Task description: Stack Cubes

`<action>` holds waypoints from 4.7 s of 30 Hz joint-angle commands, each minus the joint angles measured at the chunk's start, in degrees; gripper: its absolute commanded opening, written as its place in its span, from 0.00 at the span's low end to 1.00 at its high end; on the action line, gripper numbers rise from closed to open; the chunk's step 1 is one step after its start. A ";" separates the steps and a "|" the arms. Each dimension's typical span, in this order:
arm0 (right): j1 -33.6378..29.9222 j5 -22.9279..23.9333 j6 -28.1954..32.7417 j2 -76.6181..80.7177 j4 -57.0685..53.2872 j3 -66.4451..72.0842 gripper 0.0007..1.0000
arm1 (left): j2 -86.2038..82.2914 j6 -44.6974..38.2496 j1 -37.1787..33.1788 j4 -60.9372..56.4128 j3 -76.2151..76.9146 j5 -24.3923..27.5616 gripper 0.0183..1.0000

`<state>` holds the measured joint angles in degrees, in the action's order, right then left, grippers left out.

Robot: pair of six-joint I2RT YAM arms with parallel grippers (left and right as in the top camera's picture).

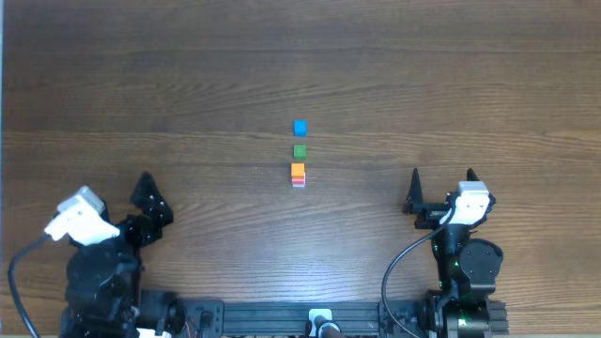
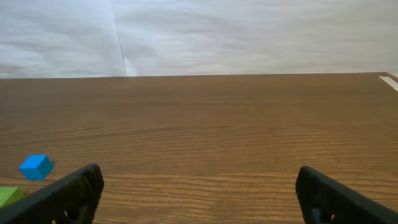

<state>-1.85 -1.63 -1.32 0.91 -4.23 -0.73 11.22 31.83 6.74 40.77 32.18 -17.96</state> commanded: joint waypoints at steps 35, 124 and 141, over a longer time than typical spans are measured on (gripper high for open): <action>-0.31 -0.46 0.13 -0.59 0.13 0.44 0.99 | -9.27 -1.42 6.71 -18.97 -25.59 5.95 1.00; -0.31 -0.46 0.13 -0.59 0.13 0.44 0.99 | -10.80 -24.76 -8.20 -36.30 -31.54 14.95 1.00; -0.31 -6.60 -2.84 -0.59 0.15 -0.37 0.99 | -4.07 -33.14 -8.20 -36.13 -31.54 17.07 1.00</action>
<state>-1.85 -3.33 -3.07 0.84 -4.12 -0.73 5.89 0.19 -1.10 4.86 1.02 -1.83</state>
